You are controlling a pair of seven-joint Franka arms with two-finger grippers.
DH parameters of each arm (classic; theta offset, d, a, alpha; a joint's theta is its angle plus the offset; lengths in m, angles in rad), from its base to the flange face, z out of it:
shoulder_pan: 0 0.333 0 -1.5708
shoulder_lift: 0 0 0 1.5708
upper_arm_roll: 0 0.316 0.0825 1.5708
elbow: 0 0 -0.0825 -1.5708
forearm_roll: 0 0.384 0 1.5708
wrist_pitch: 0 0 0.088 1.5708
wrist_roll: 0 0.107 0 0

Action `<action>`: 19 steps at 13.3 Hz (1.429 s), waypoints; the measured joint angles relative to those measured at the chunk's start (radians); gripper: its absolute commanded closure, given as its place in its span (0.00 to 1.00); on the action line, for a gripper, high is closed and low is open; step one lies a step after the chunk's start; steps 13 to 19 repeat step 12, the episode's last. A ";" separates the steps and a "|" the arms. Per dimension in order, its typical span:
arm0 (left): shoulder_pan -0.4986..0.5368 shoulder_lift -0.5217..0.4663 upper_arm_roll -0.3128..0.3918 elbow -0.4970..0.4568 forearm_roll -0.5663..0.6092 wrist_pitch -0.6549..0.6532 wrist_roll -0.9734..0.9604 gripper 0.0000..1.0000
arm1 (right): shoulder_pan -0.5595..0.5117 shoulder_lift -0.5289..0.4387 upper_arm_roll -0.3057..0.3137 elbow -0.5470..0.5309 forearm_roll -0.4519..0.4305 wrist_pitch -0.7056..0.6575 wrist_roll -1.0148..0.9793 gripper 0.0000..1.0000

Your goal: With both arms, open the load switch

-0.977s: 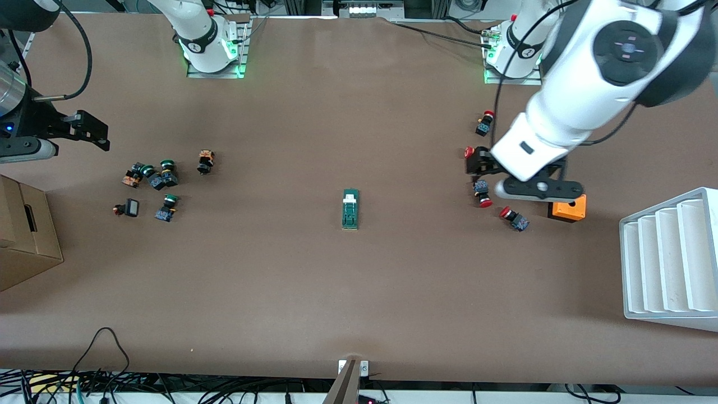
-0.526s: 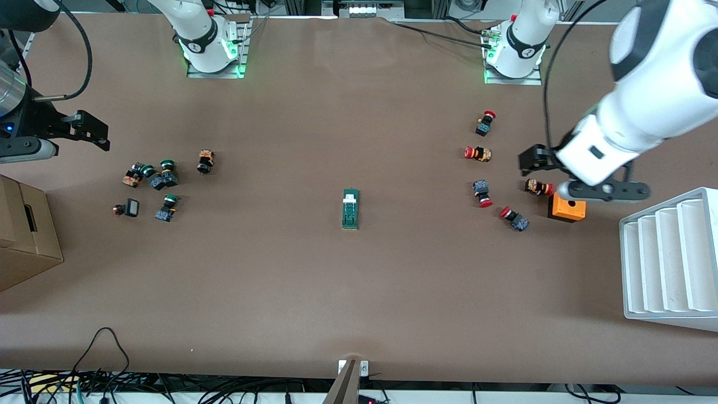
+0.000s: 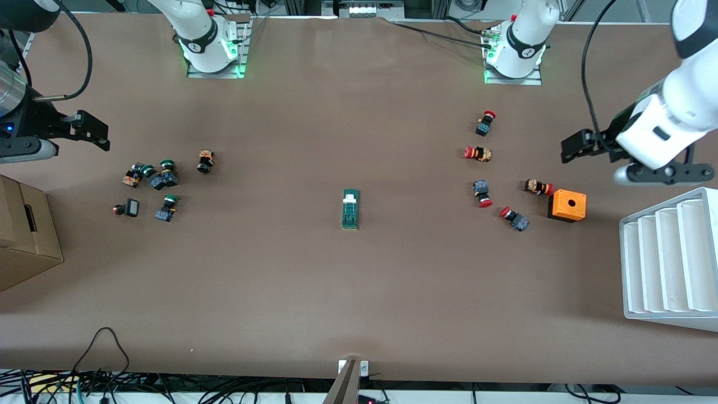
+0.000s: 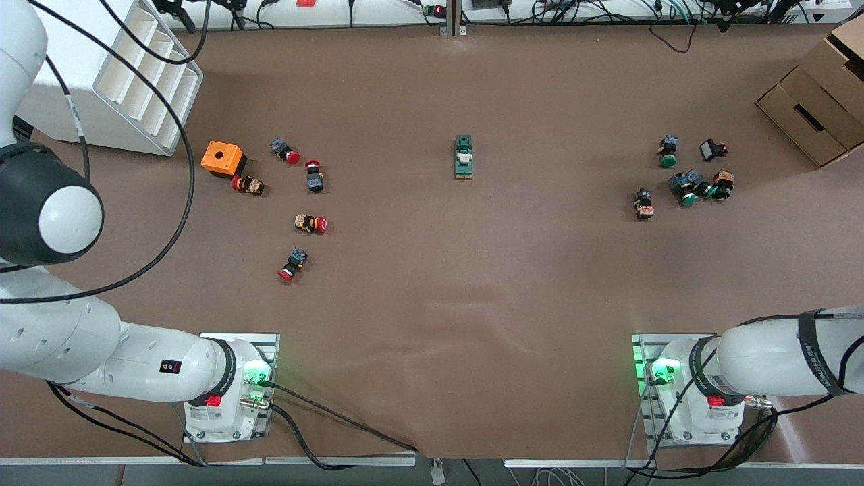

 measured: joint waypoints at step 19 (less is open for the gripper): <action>-0.002 -0.070 0.158 -0.066 0.000 0.004 0.188 0.00 | 0.000 0.000 0.000 0.000 0.000 0.000 0.000 0.01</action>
